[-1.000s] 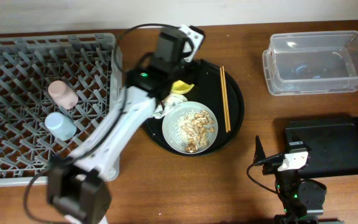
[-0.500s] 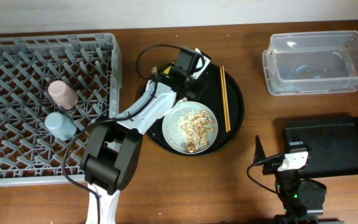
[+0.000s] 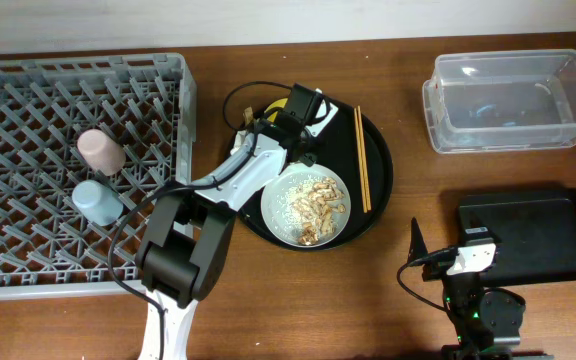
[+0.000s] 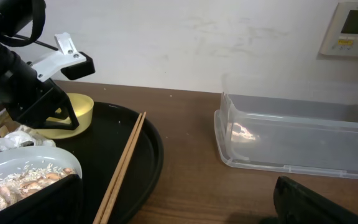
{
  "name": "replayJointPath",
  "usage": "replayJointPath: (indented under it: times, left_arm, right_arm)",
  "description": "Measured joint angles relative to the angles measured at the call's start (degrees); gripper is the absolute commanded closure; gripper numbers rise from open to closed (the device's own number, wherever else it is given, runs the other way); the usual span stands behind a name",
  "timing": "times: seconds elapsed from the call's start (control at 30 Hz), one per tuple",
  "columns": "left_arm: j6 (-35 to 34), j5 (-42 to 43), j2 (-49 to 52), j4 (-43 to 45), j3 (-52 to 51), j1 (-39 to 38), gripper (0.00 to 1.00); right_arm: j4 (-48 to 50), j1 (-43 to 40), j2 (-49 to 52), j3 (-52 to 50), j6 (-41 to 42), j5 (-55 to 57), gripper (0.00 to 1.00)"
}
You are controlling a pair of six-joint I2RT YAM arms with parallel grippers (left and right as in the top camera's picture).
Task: Sort waste into correct bins and load items into the dishwasher rack
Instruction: 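Return the left gripper to the tray and grasp the yellow bowl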
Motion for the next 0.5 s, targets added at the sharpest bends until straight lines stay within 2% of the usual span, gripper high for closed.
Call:
replayJointPath:
  times: [0.13, 0.2, 0.5]
  left_arm:
    - [0.0, 0.0, 0.0, 0.0, 0.0, -0.7, 0.87]
    - [0.0, 0.0, 0.0, 0.0, 0.0, -1.6, 0.99]
    - [-1.0, 0.2, -3.4, -0.1, 0.0, -1.6, 0.99]
  right_arm:
    - [0.0, 0.0, 0.0, 0.0, 0.1, 0.0, 0.02]
    - [0.0, 0.0, 0.0, 0.0, 0.0, 0.0, 0.02]
    - [0.0, 0.0, 0.0, 0.0, 0.1, 0.0, 0.02]
